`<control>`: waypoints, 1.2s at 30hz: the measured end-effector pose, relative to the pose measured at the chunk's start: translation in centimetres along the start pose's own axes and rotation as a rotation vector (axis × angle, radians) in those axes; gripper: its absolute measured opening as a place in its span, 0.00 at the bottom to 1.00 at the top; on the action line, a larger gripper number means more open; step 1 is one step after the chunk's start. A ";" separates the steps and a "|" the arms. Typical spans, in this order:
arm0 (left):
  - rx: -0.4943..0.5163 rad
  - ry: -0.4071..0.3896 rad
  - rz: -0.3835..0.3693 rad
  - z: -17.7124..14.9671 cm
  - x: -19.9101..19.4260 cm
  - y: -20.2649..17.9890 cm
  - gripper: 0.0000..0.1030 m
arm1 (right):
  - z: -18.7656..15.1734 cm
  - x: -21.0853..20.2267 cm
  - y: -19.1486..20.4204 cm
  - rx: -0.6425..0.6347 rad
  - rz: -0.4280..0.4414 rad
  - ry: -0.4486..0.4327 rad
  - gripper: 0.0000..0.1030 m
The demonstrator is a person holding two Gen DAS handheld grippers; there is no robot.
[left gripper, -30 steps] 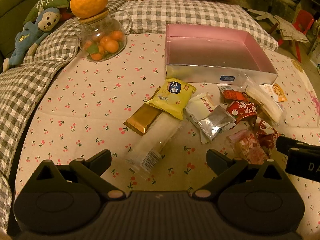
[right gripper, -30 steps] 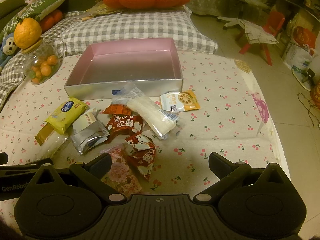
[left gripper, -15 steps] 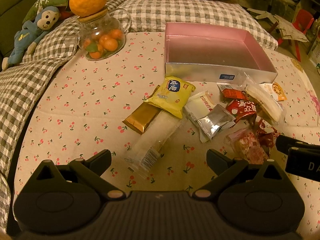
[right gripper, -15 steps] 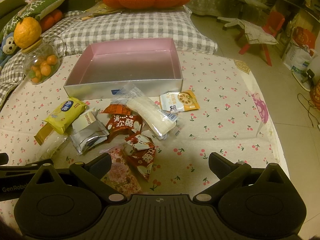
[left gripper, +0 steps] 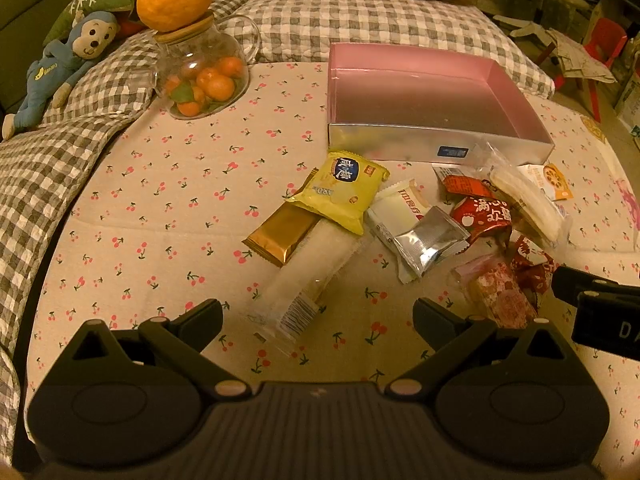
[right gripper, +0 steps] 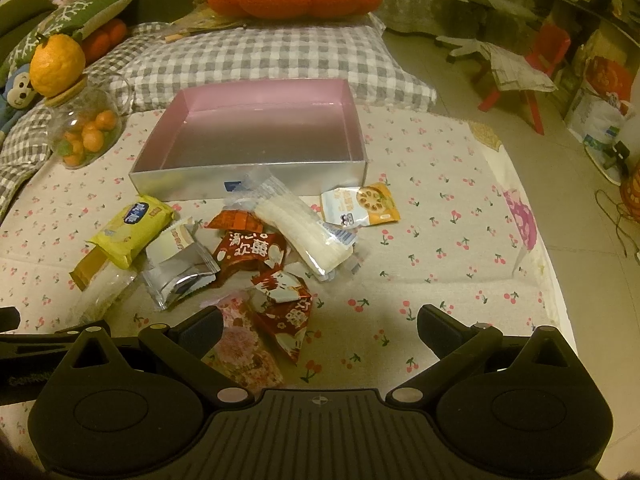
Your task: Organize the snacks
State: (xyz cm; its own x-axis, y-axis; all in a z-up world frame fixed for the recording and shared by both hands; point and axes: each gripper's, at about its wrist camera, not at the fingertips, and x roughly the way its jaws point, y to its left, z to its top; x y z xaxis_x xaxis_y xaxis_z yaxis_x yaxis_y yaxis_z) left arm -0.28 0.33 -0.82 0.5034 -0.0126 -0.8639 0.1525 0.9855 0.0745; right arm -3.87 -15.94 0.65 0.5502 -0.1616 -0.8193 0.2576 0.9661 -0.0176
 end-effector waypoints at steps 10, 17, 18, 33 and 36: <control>-0.010 -0.015 -0.027 0.2 -0.3 0.3 0.98 | 0.5 -0.7 0.1 -0.024 -0.005 -0.036 1.00; -0.017 -0.059 -0.151 1.1 -0.8 2.3 0.98 | 1.1 -2.8 -0.6 -0.129 -0.033 -0.199 1.00; -0.029 -0.048 -0.172 1.4 -0.7 2.6 0.98 | 1.3 -2.8 -0.8 -0.123 -0.014 -0.191 1.00; 0.028 -0.008 -0.296 5.9 1.7 4.4 0.95 | 6.2 -0.5 -4.2 -0.049 0.215 -0.047 0.99; 0.062 0.011 -0.304 6.4 3.1 4.5 0.88 | 6.1 1.1 -4.4 -0.060 0.232 0.004 0.97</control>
State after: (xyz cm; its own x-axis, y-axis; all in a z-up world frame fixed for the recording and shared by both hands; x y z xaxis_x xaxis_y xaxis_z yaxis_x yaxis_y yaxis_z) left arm 7.45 3.66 0.00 0.4178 -0.3029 -0.8565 0.3460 0.9248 -0.1583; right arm 0.42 -21.58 3.34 0.5856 0.0667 -0.8078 0.0766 0.9876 0.1371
